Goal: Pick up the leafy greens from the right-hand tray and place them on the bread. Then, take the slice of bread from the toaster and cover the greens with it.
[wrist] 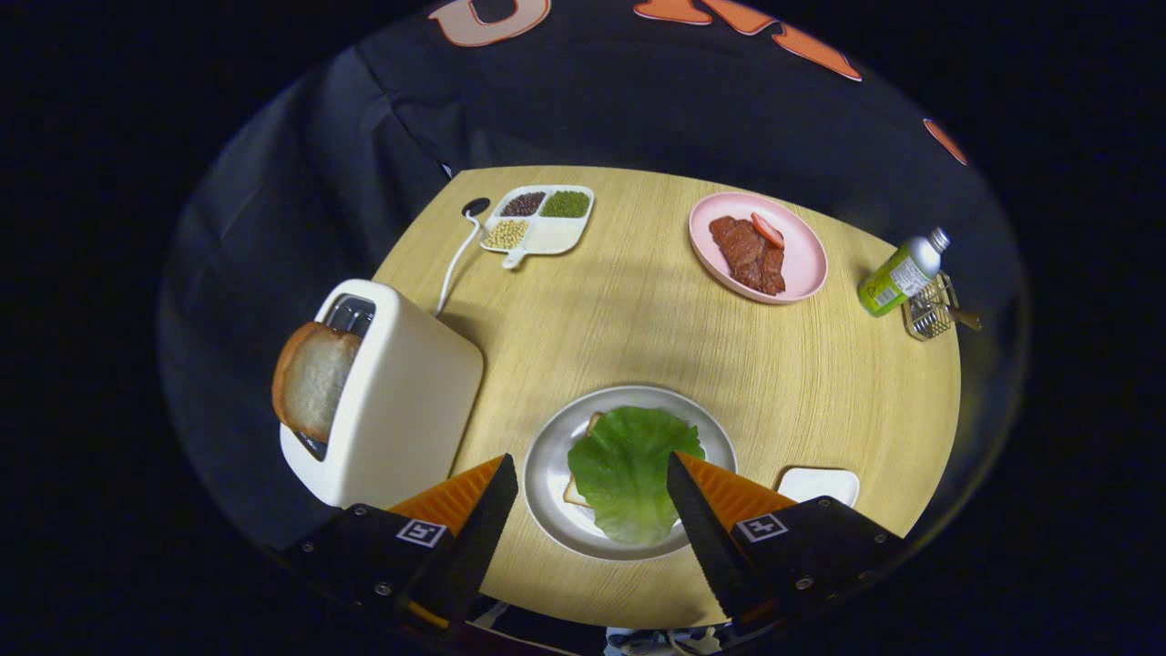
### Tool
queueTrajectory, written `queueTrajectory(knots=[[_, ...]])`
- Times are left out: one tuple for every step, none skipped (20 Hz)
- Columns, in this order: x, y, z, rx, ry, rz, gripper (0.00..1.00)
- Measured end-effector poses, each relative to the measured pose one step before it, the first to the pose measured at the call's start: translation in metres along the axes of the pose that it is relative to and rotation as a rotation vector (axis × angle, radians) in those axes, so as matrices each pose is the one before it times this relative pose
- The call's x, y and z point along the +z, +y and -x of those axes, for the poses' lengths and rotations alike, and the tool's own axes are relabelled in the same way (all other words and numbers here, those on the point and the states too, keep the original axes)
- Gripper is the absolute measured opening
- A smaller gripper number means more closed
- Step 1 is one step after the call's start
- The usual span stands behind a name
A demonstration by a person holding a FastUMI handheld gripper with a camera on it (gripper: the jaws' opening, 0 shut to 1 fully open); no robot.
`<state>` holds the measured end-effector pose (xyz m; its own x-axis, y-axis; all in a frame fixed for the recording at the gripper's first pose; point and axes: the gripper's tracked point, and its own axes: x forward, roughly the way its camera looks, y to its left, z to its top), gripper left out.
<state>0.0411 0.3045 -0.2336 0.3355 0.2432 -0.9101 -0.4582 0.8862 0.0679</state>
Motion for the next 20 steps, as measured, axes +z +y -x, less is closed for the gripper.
queueTrajectory(knots=[[0.01129,0.00936,0.00637,0.00782,-0.02093,-0.00008,0.99],[0.01186,0.01253,0.00596,0.01662,-0.02081,-0.01204,0.99],[0.01013,0.01302,0.0056,0.01345,-0.01498,-0.01431,0.99],[0.00635,0.01164,0.00644,0.01157,-0.00904,-0.00041,0.99],[0.00649,0.01175,0.00457,0.00501,-0.00878,0.00965,0.99],[0.00669,0.01241,0.00316,0.00615,-0.00895,0.01274,0.99],[0.00584,0.01407,0.00296,0.0105,-0.00871,0.00559,0.99],[0.00619,0.01527,0.00251,0.01459,-0.00628,0.00053,0.99],[0.00549,0.01334,0.00168,0.01147,-0.00861,0.00149,0.99],[0.00421,0.01138,0.00005,0.00635,-0.00625,0.00721,0.99],[0.00389,0.01062,-0.00049,0.00525,-0.00616,0.00872,0.99],[0.00135,0.00904,-0.00241,0.00353,-0.00119,0.00282,0.99],[-0.00016,0.00978,-0.00229,0.00609,0.0031,0.00044,0.99],[-0.00081,0.00776,-0.00337,0.00325,0.00725,0.0027,0.99],[-0.00113,0.00504,-0.00355,-0.00126,0.00706,0.00534,0.99],[0.00007,0.00367,-0.0033,-0.00659,0.00606,0.00587,0.99],[-0.00245,0.00218,-0.00381,-0.00704,0.00669,0.00403,0.99],[-0.00437,0.00252,-0.00367,-0.00405,0.01261,0.00083,0.99],[-0.00395,0.0021,-0.00389,-0.0004,0.0117,-0.00308,0.99],[-0.00253,0.00224,-0.00632,-0.00167,0.01078,-0.00278,0.99]])
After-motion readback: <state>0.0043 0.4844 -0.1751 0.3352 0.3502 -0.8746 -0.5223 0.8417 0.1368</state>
